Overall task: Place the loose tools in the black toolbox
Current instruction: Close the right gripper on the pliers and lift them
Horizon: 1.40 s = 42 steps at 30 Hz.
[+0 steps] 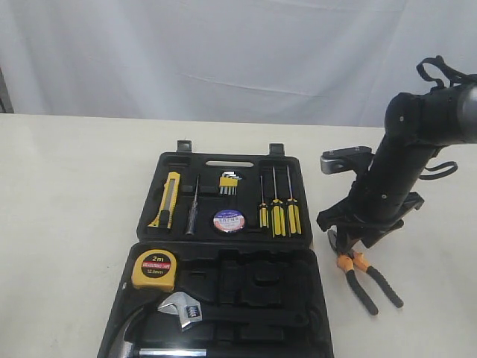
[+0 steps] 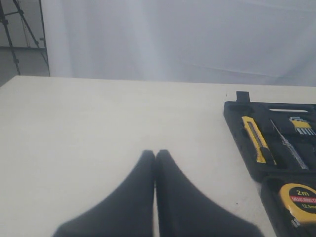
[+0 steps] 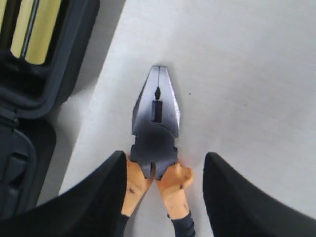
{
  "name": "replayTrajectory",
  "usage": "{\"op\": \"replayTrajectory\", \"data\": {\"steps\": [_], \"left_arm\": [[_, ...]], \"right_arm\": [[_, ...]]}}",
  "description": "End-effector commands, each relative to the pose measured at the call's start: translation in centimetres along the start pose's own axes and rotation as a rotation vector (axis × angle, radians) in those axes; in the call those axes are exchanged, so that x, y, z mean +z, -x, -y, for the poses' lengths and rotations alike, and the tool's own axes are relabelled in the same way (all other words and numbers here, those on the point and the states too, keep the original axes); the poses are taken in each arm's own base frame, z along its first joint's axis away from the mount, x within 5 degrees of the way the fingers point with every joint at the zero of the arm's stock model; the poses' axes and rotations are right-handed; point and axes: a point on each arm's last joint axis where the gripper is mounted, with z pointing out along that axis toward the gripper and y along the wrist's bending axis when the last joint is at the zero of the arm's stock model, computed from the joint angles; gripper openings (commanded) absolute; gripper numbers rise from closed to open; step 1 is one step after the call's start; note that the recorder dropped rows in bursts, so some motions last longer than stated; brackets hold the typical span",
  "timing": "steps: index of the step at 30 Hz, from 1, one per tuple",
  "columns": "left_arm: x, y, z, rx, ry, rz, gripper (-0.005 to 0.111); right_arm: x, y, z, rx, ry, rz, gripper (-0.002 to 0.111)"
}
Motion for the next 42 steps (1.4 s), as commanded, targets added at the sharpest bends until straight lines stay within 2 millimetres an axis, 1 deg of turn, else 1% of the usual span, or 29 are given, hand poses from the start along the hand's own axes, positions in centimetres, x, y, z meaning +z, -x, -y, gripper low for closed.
{"op": "replayTrajectory", "data": {"steps": [1, 10, 12, 19, 24, 26, 27, 30, 31, 37, 42], "left_arm": [[0.0, -0.1, 0.0, -0.002, -0.003, 0.001, 0.0], [0.0, -0.1, 0.0, -0.002, -0.003, 0.001, 0.0], [0.0, -0.1, 0.0, -0.002, -0.003, 0.001, 0.0], [0.0, -0.1, 0.0, -0.002, -0.003, 0.001, 0.0], [0.0, -0.1, 0.0, -0.002, -0.003, 0.001, 0.0], [0.0, -0.1, 0.0, -0.002, -0.003, 0.001, 0.0], [0.0, -0.1, 0.0, -0.002, -0.003, 0.001, 0.0], [0.0, -0.1, 0.0, -0.002, -0.003, 0.001, 0.0], [0.0, -0.1, 0.0, -0.002, -0.003, 0.001, 0.0], [0.0, -0.1, 0.0, -0.002, -0.003, 0.001, 0.0], [0.0, -0.1, 0.0, -0.002, -0.003, 0.001, 0.0]], "right_arm": [[-0.1, 0.2, -0.4, 0.0, 0.018, 0.015, 0.046], [-0.1, 0.5, -0.6, -0.002, 0.02, 0.036, 0.046], [0.2, 0.6, -0.5, -0.001, 0.018, 0.038, 0.046], [2.7, 0.4, -0.3, 0.01, 0.029, -0.027, 0.046], [2.9, 0.4, -0.3, 0.013, 0.029, -0.032, 0.046], [2.8, 0.3, -0.3, 0.013, 0.031, -0.035, 0.042], [2.8, 0.3, -0.3, 0.012, 0.031, -0.038, 0.036], [2.8, 0.3, -0.3, 0.012, 0.031, -0.038, 0.01], [2.8, 0.3, -0.3, 0.011, 0.03, -0.038, 0.0], [2.8, 0.3, -0.3, 0.013, 0.03, -0.038, -0.001], [2.0, 0.8, -0.3, 0.012, 0.037, -0.049, -0.001]]}}
